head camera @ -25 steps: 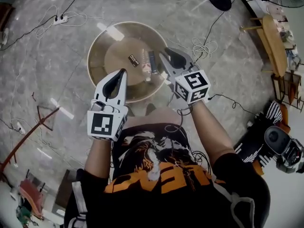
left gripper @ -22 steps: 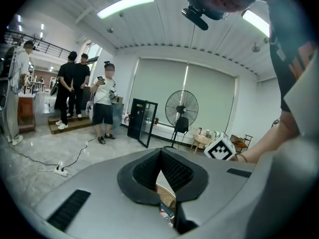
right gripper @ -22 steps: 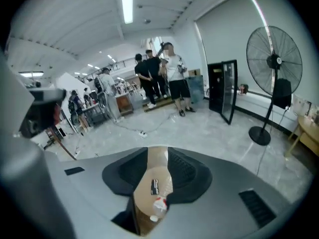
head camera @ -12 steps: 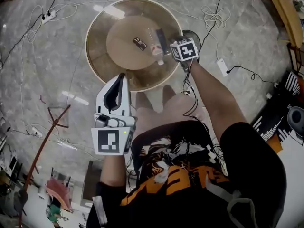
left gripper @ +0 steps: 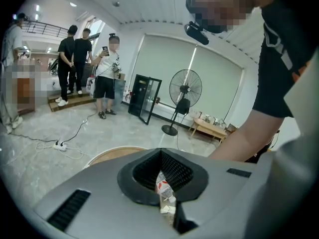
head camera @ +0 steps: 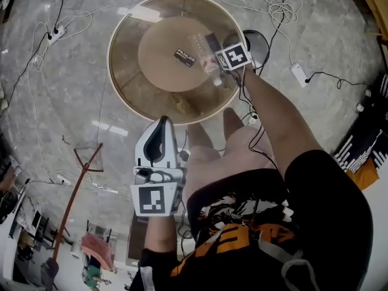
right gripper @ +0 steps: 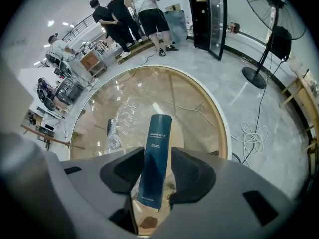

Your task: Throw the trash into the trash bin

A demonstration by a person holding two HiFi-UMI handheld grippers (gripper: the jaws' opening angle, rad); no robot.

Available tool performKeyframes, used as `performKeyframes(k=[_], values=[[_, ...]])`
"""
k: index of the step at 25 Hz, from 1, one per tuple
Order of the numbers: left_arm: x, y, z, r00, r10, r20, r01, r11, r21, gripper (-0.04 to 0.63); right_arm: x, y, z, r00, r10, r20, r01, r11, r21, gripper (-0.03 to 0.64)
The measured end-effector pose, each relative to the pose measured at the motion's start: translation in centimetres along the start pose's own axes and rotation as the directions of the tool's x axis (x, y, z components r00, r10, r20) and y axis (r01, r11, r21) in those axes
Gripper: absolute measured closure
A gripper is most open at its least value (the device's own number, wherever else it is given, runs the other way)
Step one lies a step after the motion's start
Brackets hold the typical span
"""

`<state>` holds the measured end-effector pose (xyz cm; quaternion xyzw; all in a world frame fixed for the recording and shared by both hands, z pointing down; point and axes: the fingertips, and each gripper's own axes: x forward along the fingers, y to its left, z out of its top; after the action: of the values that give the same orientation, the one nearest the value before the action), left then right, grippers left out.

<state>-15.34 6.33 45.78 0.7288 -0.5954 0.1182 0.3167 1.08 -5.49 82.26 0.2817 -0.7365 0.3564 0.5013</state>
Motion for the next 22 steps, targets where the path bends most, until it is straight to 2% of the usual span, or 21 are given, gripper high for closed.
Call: performKeyframes(k=[4,7,9,13,17,22], values=[[0.2,0.2,-1.7,1.000,-0.004,-0.029,0.003,1.000,-0.012,0.572,1.8,0.7,-1.1,0.999,0.003,-0.039,-0.003,1.000,-0.014,0.433],[0.7,0.2,-1.9,0.999,-0.013,-0.040,0.013,1.000,0.002,0.572,2.8,3.4,-0.7,0.995,0.102,-0.022,-0.102,0.995,0.018,0.487],[1.2,0.1,-2.0,0.999,-0.023,-0.034,0.023,1.000,0.015,0.572,2.4,3.6,-0.7,0.994,0.108,-0.019,-0.107,0.994,0.034,0.505],[2.2,-0.1,-3.2,0.998,-0.032,-0.047,0.034,0.999,0.028,0.572,-0.3,1.0,-1.7,0.999,0.031,-0.011,-0.031,0.998,0.046,0.515],[3.6,-1.3,-3.0,0.998,-0.039,-0.053,0.041,0.999,0.033,0.572,-3.9,-5.2,-2.3,0.997,-0.067,0.030,0.064,0.996,0.068,0.515],[4.7,-4.5,-1.9,0.994,-0.083,-0.073,0.089,0.993,0.074,0.572,-7.8,-12.8,-5.9,0.988,-0.151,0.008,0.148,0.978,0.148,0.517]])
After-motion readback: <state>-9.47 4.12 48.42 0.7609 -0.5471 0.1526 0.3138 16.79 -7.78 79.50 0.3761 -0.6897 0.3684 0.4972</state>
